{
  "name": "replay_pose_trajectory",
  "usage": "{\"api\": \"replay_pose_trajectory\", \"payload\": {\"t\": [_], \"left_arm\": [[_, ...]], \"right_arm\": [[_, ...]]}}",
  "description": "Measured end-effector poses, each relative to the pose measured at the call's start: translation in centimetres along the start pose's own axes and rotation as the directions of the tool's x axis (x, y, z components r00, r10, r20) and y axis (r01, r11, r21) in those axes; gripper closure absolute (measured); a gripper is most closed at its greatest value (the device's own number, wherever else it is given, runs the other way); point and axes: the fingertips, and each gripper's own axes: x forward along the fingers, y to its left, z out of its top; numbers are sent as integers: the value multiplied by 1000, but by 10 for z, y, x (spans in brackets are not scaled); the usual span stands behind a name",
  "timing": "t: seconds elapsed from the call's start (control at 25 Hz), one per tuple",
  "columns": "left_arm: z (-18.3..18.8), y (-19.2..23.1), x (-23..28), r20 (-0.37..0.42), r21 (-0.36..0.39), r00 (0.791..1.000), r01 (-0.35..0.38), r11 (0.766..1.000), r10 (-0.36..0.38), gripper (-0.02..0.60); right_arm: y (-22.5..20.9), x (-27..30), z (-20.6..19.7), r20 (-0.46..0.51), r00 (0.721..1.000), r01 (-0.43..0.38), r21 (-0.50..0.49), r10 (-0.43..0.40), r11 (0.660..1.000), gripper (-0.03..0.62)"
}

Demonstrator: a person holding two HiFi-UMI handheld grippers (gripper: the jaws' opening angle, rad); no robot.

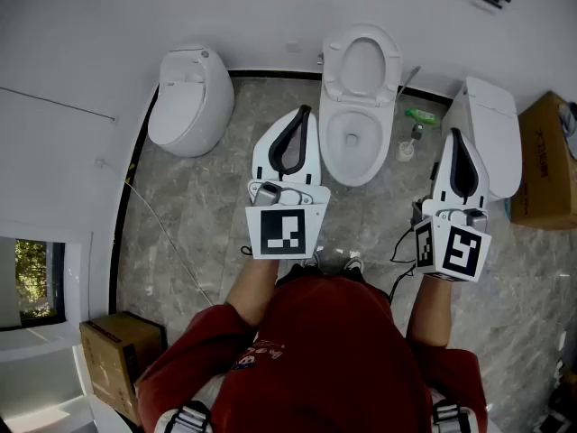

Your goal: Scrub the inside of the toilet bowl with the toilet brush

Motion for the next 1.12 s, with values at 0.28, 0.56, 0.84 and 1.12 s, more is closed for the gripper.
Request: {"api": "replay_pose_trajectory", "payload": {"t": [0.28, 0.56, 0.84, 1.12], "left_arm": [[0, -14, 9, 3, 12, 1000, 5, 1000, -5, 583], [0, -35, 24, -8, 14, 1000, 15, 1000, -14, 583], [-18, -67, 45, -27, 45, 1000, 5, 999, -4, 583], [-58, -57, 84, -88, 7, 996, 11, 1000, -10, 583]], "right_arm": [[-19, 3, -6, -5, 1000, 3, 6, -3, 1000, 595], [-48, 8, -16, -17, 1000, 21, 29, -20, 999, 595], [-94, 16, -48, -27, 999, 22, 107, -19, 994, 594], [-98, 61, -87, -105, 994, 30, 113, -18, 993, 594]]}}
